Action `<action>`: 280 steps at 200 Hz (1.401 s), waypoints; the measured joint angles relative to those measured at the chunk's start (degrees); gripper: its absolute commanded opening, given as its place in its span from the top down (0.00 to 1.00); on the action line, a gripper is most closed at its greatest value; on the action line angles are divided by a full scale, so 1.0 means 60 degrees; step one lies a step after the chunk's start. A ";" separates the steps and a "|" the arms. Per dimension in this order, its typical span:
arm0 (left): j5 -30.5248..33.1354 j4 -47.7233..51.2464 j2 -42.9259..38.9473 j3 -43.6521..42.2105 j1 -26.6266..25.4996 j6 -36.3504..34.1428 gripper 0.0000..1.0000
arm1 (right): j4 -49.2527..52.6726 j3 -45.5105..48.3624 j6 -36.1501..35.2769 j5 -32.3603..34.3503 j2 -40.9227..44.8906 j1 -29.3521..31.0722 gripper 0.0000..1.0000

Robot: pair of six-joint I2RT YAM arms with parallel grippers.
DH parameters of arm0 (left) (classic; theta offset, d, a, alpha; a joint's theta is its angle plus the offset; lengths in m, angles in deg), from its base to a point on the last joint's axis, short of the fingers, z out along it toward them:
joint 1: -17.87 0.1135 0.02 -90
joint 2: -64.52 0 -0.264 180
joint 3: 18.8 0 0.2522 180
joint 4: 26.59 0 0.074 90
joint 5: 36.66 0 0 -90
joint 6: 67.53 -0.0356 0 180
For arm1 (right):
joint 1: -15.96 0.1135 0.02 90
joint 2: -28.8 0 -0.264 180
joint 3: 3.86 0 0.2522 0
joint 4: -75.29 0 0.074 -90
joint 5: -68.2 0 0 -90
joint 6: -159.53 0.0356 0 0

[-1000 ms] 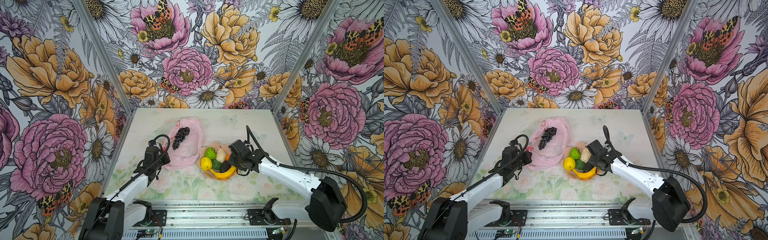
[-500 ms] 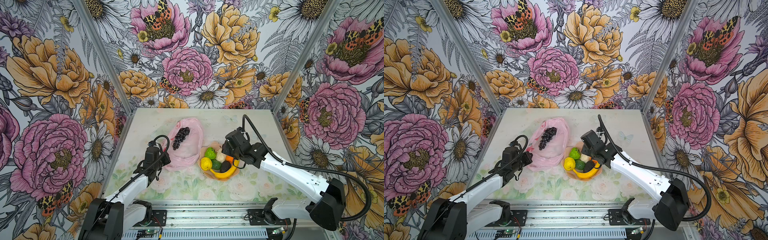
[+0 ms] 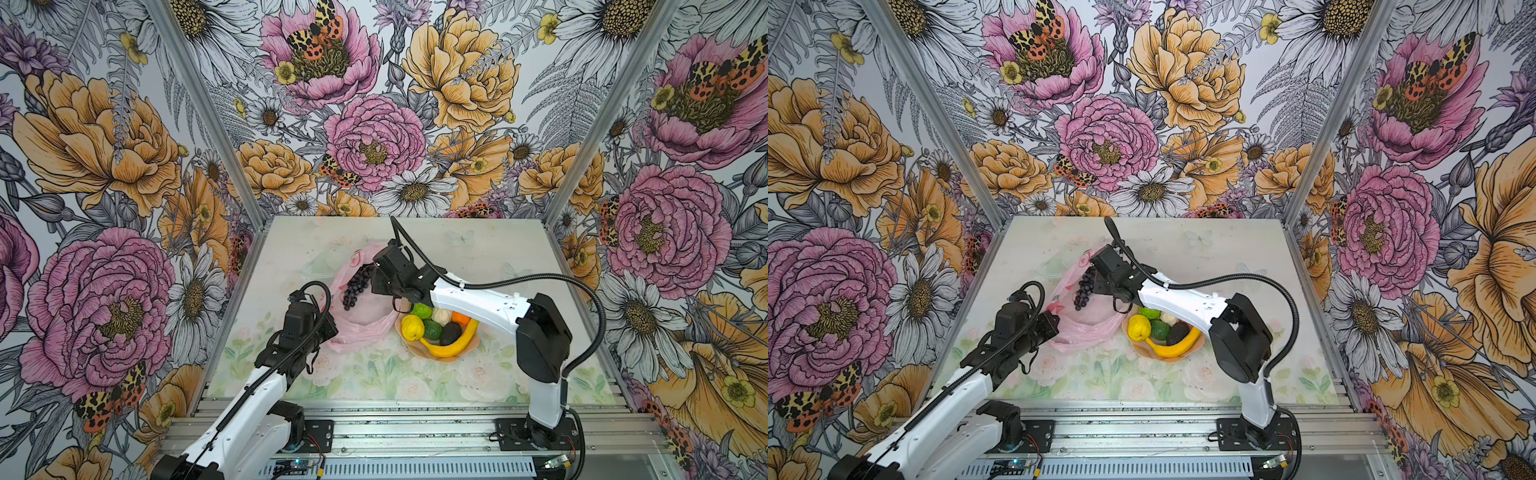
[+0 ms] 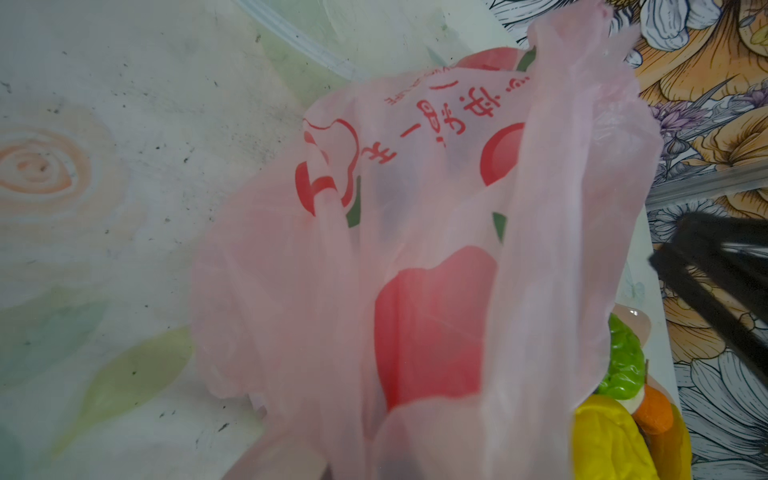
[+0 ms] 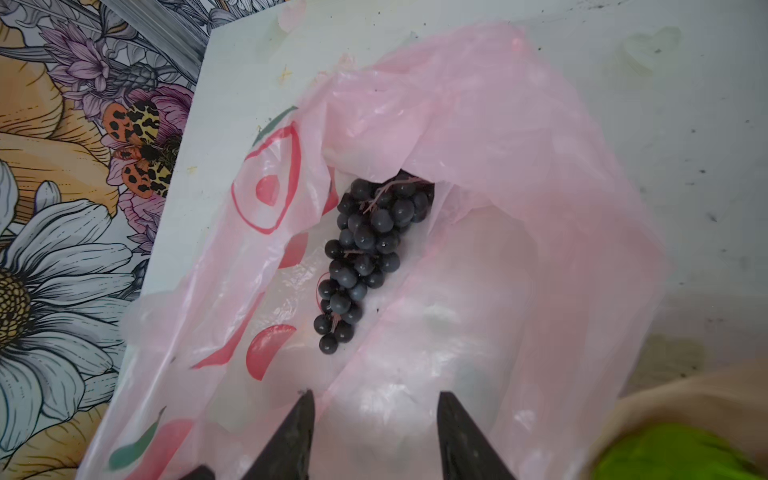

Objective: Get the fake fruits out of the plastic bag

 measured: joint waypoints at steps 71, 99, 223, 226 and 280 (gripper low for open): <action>0.0069 0.1410 -0.1541 -0.0175 -0.0477 0.0648 1.00 | -0.0153 -0.1912 0.0033 -0.0160 -0.2171 -0.0011 0.56; 0.0069 0.1829 -0.2058 -0.0594 -0.0685 0.1093 1.00 | -0.0233 -0.2240 0.0058 -0.0160 -0.2444 -0.0091 0.56; 0.0106 0.2725 -0.3213 -0.0834 -0.1188 0.1588 1.00 | -0.0229 -0.2685 0.0044 -0.0087 -0.2885 -0.0208 0.56; 0.0106 0.2725 -0.3213 -0.0834 -0.1188 0.1588 1.00 | -0.0233 -0.2685 0.0044 -0.0087 -0.2885 -0.0204 0.56; 0.0106 0.2725 -0.3220 -0.0834 -0.1206 0.1588 1.00 | -0.0233 -0.3053 0.0044 -0.0051 -0.3300 -0.0208 0.56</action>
